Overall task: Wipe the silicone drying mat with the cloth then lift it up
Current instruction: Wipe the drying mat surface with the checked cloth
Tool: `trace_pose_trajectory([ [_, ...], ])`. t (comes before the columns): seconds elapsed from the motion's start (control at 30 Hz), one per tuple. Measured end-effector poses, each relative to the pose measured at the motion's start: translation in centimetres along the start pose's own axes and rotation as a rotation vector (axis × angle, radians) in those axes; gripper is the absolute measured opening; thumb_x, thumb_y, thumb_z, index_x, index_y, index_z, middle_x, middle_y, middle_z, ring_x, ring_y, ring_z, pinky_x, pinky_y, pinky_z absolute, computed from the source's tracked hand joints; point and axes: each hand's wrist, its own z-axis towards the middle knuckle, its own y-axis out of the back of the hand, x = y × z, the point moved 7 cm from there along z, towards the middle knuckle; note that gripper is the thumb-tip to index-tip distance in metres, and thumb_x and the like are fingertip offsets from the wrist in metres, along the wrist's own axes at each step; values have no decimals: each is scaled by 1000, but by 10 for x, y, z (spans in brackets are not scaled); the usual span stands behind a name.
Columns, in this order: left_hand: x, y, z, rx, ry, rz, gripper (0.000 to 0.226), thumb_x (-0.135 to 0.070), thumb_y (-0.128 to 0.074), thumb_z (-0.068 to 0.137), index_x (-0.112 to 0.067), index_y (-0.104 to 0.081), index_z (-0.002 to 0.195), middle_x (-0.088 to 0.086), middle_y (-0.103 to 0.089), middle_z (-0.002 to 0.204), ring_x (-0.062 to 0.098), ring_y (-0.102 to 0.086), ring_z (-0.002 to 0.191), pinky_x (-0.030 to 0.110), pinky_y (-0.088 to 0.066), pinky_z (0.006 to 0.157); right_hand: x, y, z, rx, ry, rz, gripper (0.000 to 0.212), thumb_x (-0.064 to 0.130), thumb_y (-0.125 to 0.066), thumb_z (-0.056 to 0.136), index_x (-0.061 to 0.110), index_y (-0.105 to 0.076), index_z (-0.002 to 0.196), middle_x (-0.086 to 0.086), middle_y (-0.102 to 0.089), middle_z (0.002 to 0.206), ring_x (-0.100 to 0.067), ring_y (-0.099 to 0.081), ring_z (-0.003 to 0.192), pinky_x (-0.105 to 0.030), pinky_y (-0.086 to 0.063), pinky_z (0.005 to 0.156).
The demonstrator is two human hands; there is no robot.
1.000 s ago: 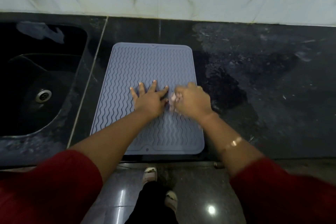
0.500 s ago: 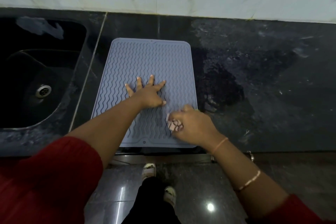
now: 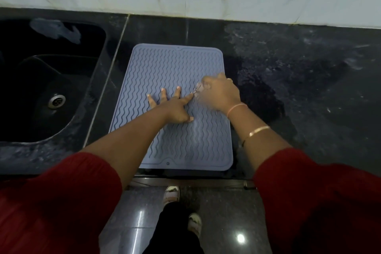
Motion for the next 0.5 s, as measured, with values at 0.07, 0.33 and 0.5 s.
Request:
trace_pose_trajectory([
  [0.07, -1, 0, -1, -12, 3, -9, 84, -55, -55, 87, -50, 5, 146, -9, 23, 157, 33, 25, 142, 67, 16, 106, 2, -6, -34, 34, 47, -3, 32, 34, -64, 82, 27, -58, 113, -11, -46, 116, -34, -50, 105, -35, -46, 75],
  [0.33, -2, 2, -4, -30, 25, 4, 83, -55, -55, 87, -51, 2, 146, -9, 20, 158, 33, 22, 144, 68, 16, 106, 10, -21, -174, 115, 53, -7, 42, 46, -59, 82, 31, -50, 120, -1, -43, 116, -25, -51, 106, -36, -49, 77],
  [0.5, -2, 5, -4, -26, 1, 29, 84, -56, -57, 86, -49, 0, 147, -7, 17, 159, 35, 19, 144, 68, 16, 106, -10, -13, -118, -19, -49, 61, 29, 38, -61, 80, 26, -57, 107, -4, -51, 106, -27, -56, 95, -31, -45, 69],
])
